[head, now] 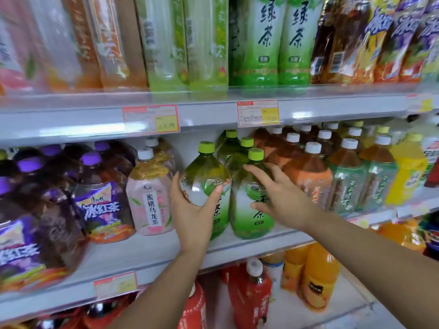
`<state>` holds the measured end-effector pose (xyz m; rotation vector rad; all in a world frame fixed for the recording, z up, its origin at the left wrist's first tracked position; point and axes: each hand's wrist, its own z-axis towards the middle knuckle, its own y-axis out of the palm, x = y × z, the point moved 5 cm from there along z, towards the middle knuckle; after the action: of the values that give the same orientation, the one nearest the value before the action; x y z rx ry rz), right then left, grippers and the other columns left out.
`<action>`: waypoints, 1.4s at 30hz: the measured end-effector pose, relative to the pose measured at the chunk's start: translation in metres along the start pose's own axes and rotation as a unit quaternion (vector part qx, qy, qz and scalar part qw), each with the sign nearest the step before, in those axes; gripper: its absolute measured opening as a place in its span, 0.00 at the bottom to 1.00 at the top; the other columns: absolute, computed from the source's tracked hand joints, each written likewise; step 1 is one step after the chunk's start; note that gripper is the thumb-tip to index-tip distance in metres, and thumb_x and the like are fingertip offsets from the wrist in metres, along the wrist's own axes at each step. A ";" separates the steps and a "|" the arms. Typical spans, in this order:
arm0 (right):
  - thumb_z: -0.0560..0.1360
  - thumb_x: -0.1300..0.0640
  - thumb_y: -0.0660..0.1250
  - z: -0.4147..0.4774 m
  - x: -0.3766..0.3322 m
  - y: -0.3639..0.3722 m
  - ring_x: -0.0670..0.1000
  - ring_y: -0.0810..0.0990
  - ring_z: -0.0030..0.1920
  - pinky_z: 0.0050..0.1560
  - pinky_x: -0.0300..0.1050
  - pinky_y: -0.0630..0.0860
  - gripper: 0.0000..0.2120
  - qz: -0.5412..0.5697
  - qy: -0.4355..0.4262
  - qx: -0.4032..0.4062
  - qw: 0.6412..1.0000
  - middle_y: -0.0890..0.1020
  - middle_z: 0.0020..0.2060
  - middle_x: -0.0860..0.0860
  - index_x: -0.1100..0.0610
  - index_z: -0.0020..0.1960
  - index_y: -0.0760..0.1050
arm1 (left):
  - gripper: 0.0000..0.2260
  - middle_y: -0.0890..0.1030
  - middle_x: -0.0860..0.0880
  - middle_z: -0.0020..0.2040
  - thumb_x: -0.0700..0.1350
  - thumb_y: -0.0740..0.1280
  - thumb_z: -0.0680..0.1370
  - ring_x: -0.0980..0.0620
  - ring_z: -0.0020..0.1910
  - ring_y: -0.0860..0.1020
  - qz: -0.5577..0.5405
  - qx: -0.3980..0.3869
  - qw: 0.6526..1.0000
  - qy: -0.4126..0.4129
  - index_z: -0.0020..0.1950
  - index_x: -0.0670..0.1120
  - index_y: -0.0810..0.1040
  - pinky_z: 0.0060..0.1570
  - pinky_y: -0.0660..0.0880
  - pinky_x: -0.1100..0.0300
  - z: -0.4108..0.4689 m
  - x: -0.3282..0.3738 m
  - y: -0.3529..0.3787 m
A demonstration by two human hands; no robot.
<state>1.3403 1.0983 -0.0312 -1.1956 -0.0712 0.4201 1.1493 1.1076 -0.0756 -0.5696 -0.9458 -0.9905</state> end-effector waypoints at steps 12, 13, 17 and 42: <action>0.73 0.47 0.68 0.001 -0.001 0.002 0.59 0.58 0.73 0.68 0.51 0.65 0.41 -0.021 -0.007 0.010 1.000 0.54 0.73 0.57 0.39 0.74 0.44 | 0.32 0.57 0.37 0.73 0.44 0.69 0.75 0.41 0.74 0.57 0.196 0.005 0.969 0.152 0.75 0.43 0.58 0.70 0.58 0.54 0.026 -0.012 0.031; 0.73 0.47 0.68 0.001 -0.001 0.002 0.59 0.58 0.73 0.67 0.51 0.66 0.40 -0.024 -0.007 0.010 1.000 0.53 0.74 0.57 0.39 0.74 0.44 | 0.32 0.56 0.36 0.73 0.38 0.69 0.74 0.38 0.74 0.56 0.238 0.001 0.952 0.194 0.75 0.45 0.59 0.68 0.62 0.51 0.028 -0.008 0.035; 0.73 0.46 0.67 0.000 -0.001 0.001 0.59 0.57 0.73 0.67 0.51 0.66 0.40 -0.027 -0.006 0.007 1.000 0.53 0.74 0.57 0.39 0.74 0.43 | 0.36 0.55 0.41 0.73 0.24 0.61 0.64 0.33 0.72 0.54 0.413 -0.069 0.852 0.315 0.67 0.51 0.72 0.56 0.74 0.39 0.017 -0.016 0.036; 0.75 0.46 0.65 0.000 -0.001 0.005 0.57 0.53 0.75 0.69 0.51 0.64 0.40 -0.033 -0.016 0.011 0.999 0.48 0.75 0.54 0.38 0.73 0.38 | 0.28 0.44 0.44 0.78 0.40 0.63 0.78 0.40 0.76 0.50 0.469 -0.351 0.806 0.087 0.76 0.49 0.57 0.72 0.58 0.47 0.094 -0.023 0.071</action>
<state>1.3378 1.0994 -0.0354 -1.1621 -0.1335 0.3826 1.1694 1.2225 -0.0491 -1.3772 -0.0065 -0.4177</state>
